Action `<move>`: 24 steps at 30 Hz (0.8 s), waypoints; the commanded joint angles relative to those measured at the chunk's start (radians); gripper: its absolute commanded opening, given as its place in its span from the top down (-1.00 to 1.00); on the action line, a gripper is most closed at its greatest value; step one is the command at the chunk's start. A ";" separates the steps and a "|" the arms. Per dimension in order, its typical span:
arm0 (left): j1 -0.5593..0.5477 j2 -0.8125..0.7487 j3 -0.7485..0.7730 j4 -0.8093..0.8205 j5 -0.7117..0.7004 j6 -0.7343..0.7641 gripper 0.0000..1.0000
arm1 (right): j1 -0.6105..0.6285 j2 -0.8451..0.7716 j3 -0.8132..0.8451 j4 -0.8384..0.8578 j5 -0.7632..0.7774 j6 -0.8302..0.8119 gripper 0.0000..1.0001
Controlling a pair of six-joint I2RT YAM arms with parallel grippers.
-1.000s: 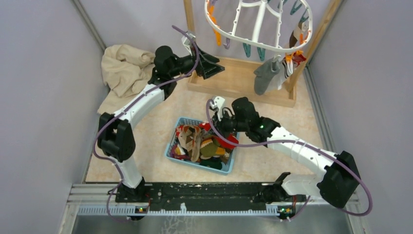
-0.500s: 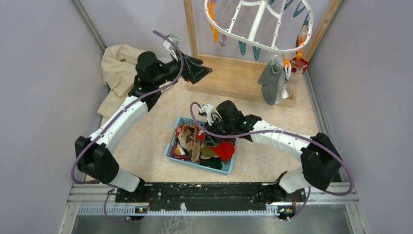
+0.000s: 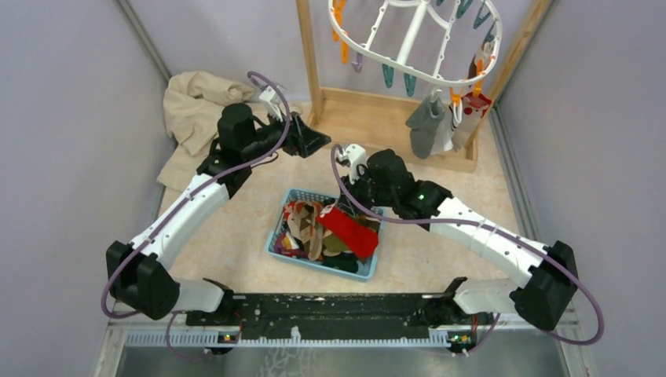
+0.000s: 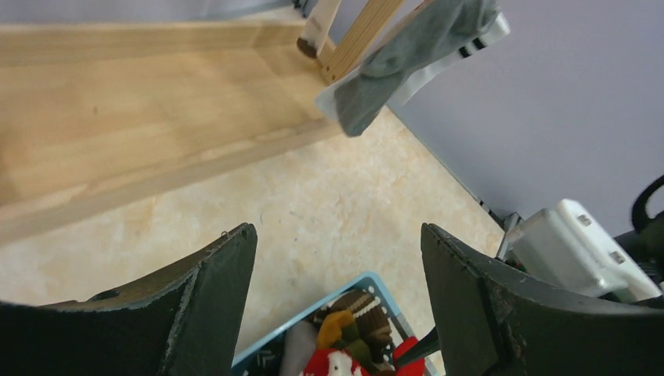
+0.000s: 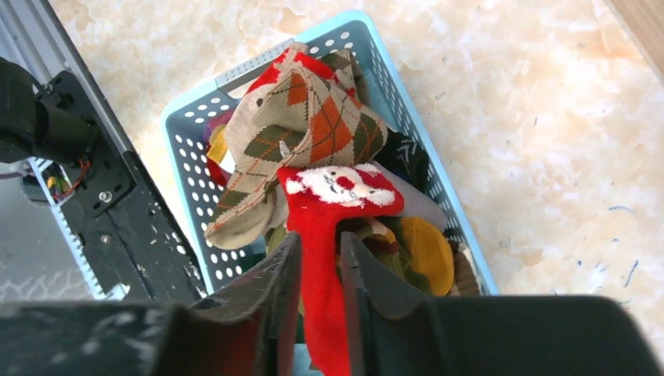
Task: Remove the socks clipped to the hanger
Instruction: Place the sock in the bin.
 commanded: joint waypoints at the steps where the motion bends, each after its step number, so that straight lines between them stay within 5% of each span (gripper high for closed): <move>1: -0.010 -0.042 -0.063 -0.064 -0.046 -0.036 -0.62 | 0.016 0.018 -0.016 0.009 0.014 0.069 0.63; 14: -0.066 -0.122 -0.251 -0.153 -0.141 -0.064 -0.57 | 0.066 0.191 -0.153 0.129 0.017 0.140 0.55; 24: -0.065 -0.098 -0.079 -0.235 -0.179 0.001 -0.59 | 0.063 -0.037 0.042 0.024 0.232 0.096 -0.20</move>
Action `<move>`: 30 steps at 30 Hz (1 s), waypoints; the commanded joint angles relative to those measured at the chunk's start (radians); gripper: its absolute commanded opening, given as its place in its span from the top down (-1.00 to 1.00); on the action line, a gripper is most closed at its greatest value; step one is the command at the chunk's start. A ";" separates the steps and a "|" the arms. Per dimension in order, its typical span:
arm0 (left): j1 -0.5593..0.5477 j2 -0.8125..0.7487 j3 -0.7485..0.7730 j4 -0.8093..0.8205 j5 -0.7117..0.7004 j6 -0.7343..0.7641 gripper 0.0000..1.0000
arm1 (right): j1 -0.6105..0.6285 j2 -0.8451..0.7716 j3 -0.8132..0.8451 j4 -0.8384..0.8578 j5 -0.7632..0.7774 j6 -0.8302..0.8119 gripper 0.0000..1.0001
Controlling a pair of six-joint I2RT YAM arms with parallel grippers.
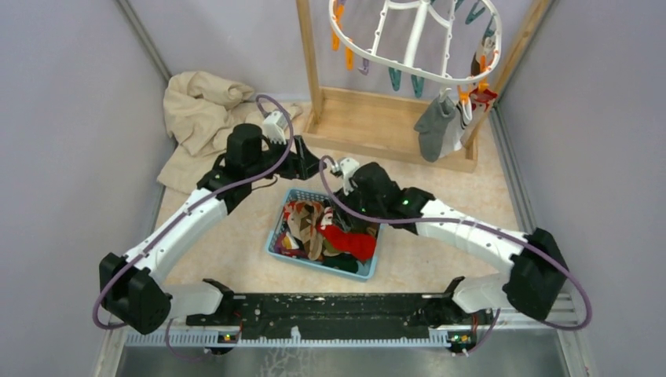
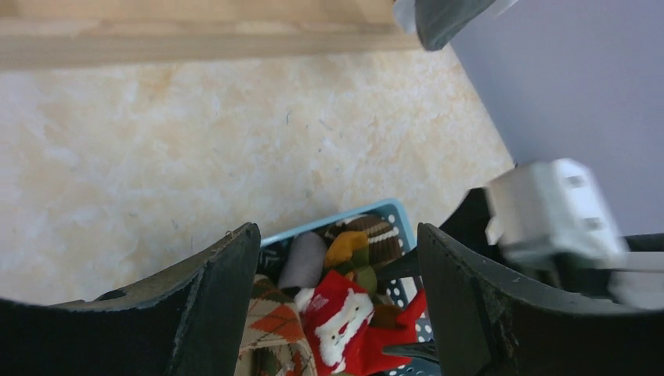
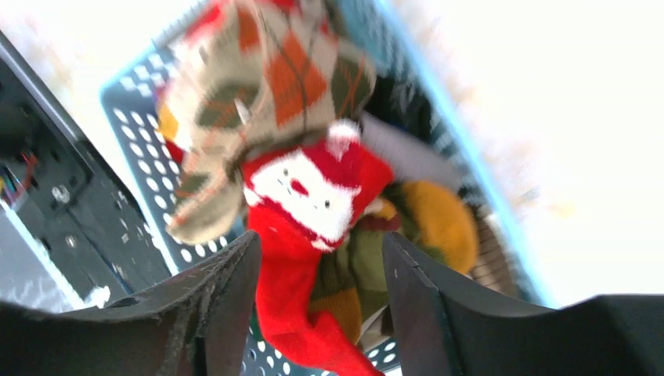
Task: Remove the socks clipped to the hanger
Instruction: Place the sock in the bin.
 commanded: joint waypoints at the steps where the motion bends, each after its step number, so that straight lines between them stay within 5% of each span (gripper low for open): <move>1: -0.004 0.007 0.110 -0.019 -0.013 0.034 -0.59 | 0.007 -0.168 0.159 -0.005 0.186 -0.031 -0.23; 5: -0.004 0.029 0.162 -0.021 0.003 0.031 -0.60 | -0.064 -0.248 0.163 -0.023 0.280 -0.023 -0.26; 10: -0.017 0.084 0.242 -0.026 0.028 0.029 -0.60 | -0.305 -0.347 0.060 0.048 0.282 0.025 -0.29; 17: -0.074 0.176 0.324 0.001 0.035 0.031 -0.61 | -0.541 -0.400 -0.013 0.171 0.181 0.071 -0.29; 30: -0.225 0.515 0.397 0.521 0.195 0.054 -0.79 | -0.683 -0.495 0.189 0.040 0.209 0.109 -0.31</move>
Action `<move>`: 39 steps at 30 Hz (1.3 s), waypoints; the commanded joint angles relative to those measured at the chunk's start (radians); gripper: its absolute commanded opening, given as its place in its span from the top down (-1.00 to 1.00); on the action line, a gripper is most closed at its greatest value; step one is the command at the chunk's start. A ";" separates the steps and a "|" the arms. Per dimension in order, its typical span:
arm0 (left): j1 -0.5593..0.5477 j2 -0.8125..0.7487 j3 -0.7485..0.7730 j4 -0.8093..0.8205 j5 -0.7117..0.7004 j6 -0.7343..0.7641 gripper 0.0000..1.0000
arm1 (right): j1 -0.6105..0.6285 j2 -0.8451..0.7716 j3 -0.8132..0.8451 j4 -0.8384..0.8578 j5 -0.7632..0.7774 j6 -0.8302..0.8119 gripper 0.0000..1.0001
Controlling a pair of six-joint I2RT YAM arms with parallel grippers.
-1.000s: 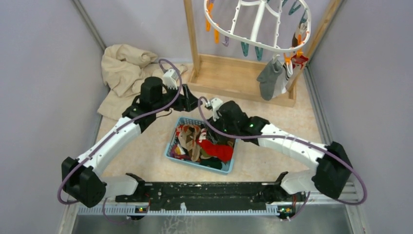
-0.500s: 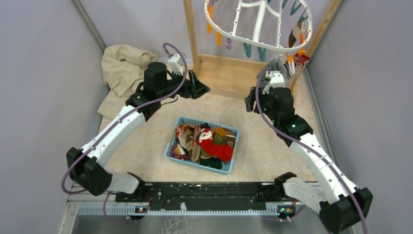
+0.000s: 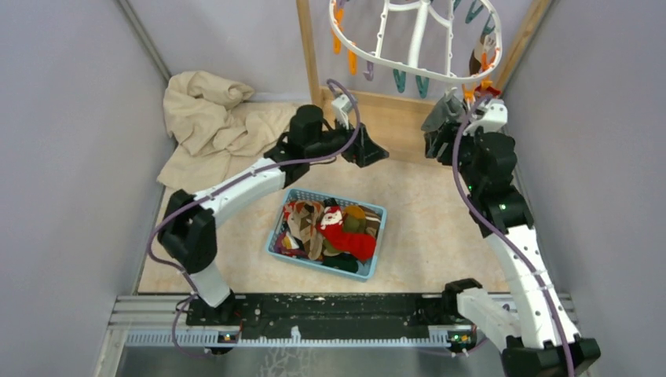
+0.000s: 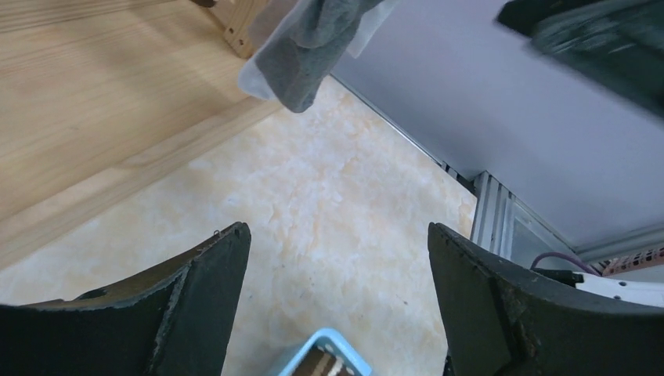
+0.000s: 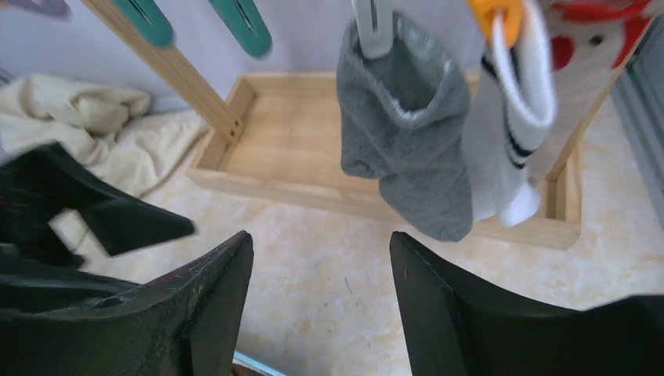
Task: Remove the socks clipped to the hanger
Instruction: Place the sock in the bin, then remove the sock from the hanger.
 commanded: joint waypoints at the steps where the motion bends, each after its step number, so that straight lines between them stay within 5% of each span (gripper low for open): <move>1: -0.038 0.113 0.081 0.236 0.070 0.018 -0.80 | -0.014 -0.078 0.127 -0.038 0.045 0.031 -0.31; 14: -0.080 0.419 0.236 0.554 -0.051 0.003 -0.81 | -0.015 -0.135 0.151 -0.159 0.043 0.087 -0.29; 22: -0.093 0.614 0.394 0.714 0.012 -0.098 -0.82 | -0.016 -0.114 0.161 -0.172 0.032 0.073 -0.27; 39: -0.109 0.774 0.558 0.823 0.025 -0.221 -0.78 | -0.021 -0.105 0.162 -0.199 -0.014 0.065 -0.23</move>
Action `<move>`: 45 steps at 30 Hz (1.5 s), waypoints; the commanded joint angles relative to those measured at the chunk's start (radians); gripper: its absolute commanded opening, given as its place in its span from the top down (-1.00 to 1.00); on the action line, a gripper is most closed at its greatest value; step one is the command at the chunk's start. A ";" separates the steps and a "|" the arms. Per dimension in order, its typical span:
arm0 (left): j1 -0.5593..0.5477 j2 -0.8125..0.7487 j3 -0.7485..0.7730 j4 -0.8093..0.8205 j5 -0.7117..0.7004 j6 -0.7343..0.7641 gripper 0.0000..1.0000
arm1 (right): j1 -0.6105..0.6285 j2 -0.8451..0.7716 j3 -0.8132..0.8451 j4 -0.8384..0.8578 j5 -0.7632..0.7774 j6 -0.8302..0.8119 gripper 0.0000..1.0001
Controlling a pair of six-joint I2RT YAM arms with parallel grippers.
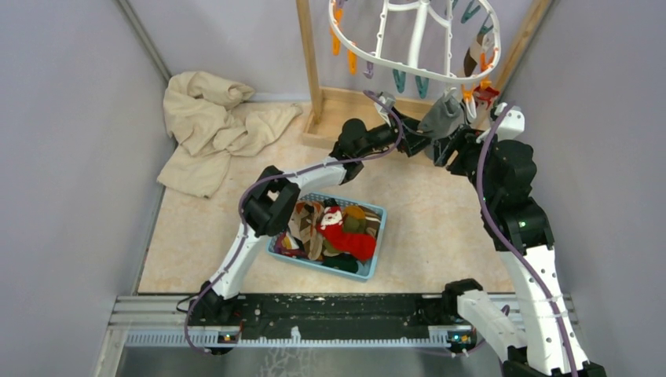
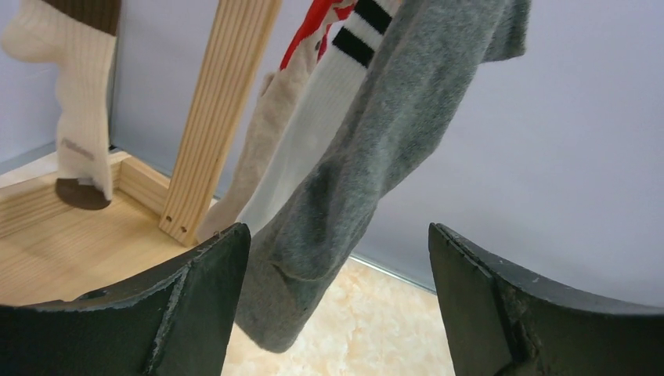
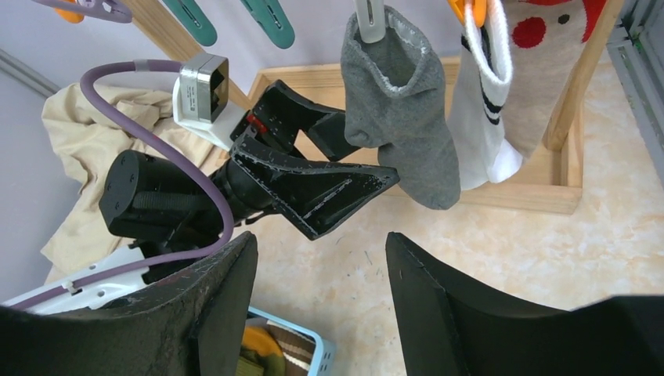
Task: Remove the socks clipped to the hanger
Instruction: Remove the sock from the hanger.
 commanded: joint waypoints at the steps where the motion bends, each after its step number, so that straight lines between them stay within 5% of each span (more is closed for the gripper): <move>1: -0.013 0.033 0.041 0.080 0.024 -0.047 -0.76 | -0.013 -0.002 0.021 0.028 -0.018 -0.013 -0.23; 10: -0.015 0.029 0.036 0.072 0.061 -0.067 -0.07 | -0.018 -0.009 -0.013 0.044 -0.039 0.001 -0.20; 19: -0.015 0.040 0.067 0.036 0.040 -0.084 -0.02 | -0.018 -0.016 -0.035 0.055 -0.046 0.014 -0.19; 25: -0.016 0.078 0.128 0.015 0.021 -0.102 -0.19 | -0.019 -0.022 -0.030 0.044 -0.046 0.011 -0.19; 30: -0.016 0.089 0.146 -0.001 0.036 -0.106 0.19 | -0.020 -0.032 -0.034 0.049 -0.046 0.010 -0.19; 45: 0.017 -0.100 -0.069 -0.006 0.086 -0.097 0.80 | -0.020 -0.035 -0.031 0.046 -0.117 0.017 -0.18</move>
